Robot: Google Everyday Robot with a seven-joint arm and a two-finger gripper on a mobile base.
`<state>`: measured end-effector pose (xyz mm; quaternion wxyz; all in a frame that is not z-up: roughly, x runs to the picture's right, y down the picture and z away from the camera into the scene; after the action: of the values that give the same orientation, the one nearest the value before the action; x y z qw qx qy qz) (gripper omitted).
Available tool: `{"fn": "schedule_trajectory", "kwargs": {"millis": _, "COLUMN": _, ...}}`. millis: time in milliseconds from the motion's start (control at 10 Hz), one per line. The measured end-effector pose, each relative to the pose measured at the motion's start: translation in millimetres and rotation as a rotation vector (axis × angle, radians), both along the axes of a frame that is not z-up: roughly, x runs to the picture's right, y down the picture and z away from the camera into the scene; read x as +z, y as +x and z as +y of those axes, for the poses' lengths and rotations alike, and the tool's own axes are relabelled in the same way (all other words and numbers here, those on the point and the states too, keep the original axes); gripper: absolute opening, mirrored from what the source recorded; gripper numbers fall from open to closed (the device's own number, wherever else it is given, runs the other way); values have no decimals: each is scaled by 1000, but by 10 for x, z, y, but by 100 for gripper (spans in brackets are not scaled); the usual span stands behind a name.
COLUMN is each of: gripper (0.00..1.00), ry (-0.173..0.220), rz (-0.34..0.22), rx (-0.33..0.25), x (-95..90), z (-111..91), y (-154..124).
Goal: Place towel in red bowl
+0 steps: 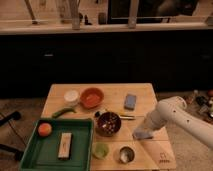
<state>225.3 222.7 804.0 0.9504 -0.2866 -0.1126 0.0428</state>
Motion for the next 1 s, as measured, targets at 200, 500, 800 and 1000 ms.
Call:
{"fn": "schedule_trajectory", "kwargs": {"millis": 200, "gripper": 80, "ry": -3, "rz": 1, "rx": 2, "x": 15, "z": 0, "y": 8}}
{"fn": "schedule_trajectory", "kwargs": {"millis": 500, "gripper": 80, "ry": -11, "rz": 1, "rx": 6, "x": 56, "z": 31, "y": 64}}
{"fn": "schedule_trajectory", "kwargs": {"millis": 800, "gripper": 80, "ry": -23, "rz": 2, "rx": 16, "x": 138, "z": 106, "y": 159}}
{"fn": "schedule_trajectory", "kwargs": {"millis": 1000, "gripper": 80, "ry": -33, "rz": 4, "rx": 22, "x": 185, "z": 151, "y": 223}}
